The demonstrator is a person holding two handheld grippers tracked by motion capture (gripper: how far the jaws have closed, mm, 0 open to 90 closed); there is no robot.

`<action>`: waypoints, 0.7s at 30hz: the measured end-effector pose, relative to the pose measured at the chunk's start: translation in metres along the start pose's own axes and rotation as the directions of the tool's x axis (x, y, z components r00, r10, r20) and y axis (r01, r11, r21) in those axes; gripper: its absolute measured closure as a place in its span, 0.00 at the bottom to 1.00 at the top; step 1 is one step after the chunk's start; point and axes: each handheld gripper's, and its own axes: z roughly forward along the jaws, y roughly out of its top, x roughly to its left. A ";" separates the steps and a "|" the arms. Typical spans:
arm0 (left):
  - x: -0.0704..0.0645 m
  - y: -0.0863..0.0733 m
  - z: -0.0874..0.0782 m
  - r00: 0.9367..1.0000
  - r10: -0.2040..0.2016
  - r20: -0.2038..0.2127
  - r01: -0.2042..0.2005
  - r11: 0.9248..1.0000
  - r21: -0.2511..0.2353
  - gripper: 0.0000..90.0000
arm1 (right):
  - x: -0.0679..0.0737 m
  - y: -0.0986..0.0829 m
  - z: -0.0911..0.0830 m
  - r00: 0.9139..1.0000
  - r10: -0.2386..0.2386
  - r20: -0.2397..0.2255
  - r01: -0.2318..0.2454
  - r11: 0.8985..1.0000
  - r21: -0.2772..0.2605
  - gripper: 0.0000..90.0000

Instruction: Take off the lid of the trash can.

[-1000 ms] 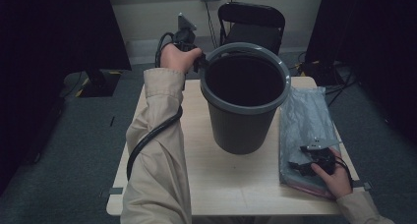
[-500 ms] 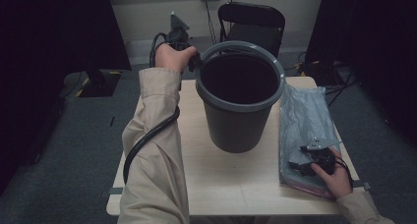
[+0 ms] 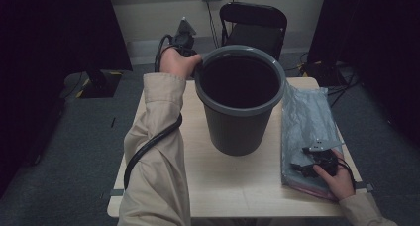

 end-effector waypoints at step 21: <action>-0.006 -0.003 -0.011 0.998 0.013 0.069 -0.010 0.999 -0.053 0.88 | 0.000 0.000 0.000 1.000 0.000 0.002 0.000 1.000 -0.001 0.17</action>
